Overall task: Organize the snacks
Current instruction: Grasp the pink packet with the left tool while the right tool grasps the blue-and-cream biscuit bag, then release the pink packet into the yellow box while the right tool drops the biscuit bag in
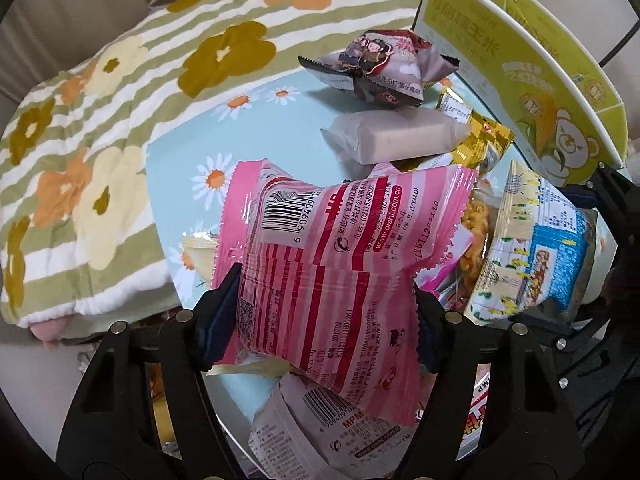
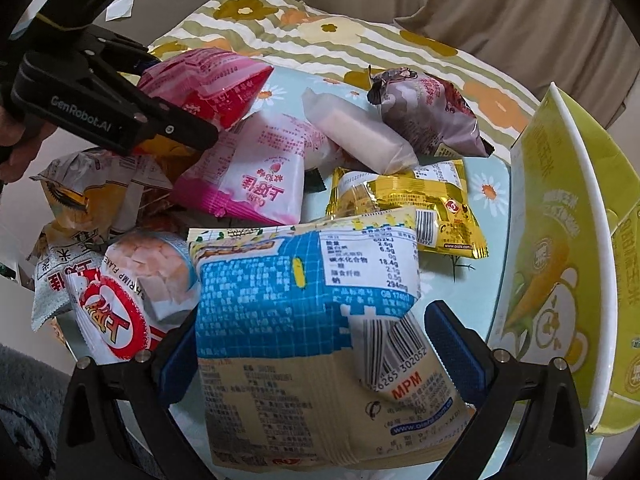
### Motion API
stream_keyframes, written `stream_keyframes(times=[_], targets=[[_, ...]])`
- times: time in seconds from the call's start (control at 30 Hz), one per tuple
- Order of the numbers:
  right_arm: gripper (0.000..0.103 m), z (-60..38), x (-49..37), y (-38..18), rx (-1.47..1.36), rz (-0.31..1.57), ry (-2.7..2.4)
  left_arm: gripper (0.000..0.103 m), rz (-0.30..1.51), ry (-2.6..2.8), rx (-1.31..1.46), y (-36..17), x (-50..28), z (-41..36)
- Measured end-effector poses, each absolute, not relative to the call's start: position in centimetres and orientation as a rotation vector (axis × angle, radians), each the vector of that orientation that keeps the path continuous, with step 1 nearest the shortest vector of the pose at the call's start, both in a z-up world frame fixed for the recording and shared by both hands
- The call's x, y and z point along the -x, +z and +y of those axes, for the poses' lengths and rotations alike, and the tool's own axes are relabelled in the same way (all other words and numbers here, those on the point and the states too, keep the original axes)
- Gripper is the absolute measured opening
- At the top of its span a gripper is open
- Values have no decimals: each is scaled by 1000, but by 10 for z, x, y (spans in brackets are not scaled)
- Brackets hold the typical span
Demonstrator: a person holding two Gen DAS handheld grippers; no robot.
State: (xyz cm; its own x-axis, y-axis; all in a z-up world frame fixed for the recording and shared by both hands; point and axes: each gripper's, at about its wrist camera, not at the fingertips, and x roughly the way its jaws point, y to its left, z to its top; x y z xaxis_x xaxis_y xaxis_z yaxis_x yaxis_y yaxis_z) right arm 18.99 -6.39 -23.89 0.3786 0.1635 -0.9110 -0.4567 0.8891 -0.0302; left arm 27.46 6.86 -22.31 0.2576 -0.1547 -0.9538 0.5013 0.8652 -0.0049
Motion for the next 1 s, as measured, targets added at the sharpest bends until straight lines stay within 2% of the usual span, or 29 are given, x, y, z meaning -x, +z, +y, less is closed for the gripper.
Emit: stream_keyframes(times=[0.07,0.33,0.67,1.0], targets=[[81,-63,-188,-238,300,1120,406,68,1226,-454,-324,-220,-272,69],[62,-63,-182,-228,309,1115,394,68,1178,-443,-310,-199,-262,72],[60,-73,-176,-169,256,1019,404,68,1085,-422,-271,-149,-250,73],[60,-141,-184,-89,152,891,385,68,963,-395,-262,-87,-245,26]])
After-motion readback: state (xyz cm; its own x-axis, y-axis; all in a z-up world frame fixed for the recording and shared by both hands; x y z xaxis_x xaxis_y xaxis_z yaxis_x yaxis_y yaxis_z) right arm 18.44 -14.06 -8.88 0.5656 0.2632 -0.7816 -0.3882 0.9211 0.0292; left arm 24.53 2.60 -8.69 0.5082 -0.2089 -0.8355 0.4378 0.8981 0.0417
